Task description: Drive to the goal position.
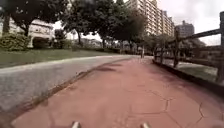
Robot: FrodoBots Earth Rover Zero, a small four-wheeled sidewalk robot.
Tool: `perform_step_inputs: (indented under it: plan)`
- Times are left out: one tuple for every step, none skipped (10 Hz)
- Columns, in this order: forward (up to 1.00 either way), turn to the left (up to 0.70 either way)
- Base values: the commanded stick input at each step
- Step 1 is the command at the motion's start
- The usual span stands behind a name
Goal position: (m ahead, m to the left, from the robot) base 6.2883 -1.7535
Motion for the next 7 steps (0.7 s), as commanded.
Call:
perform_step_inputs:
  plan:
    - [0.7,0.0]
    - [0.7,0.0]
    - [0.7,0.0]
    - [0.7,0.0]
    - [0.7,0.0]
    - [0.7,0.0]
    - [0.7,0.0]
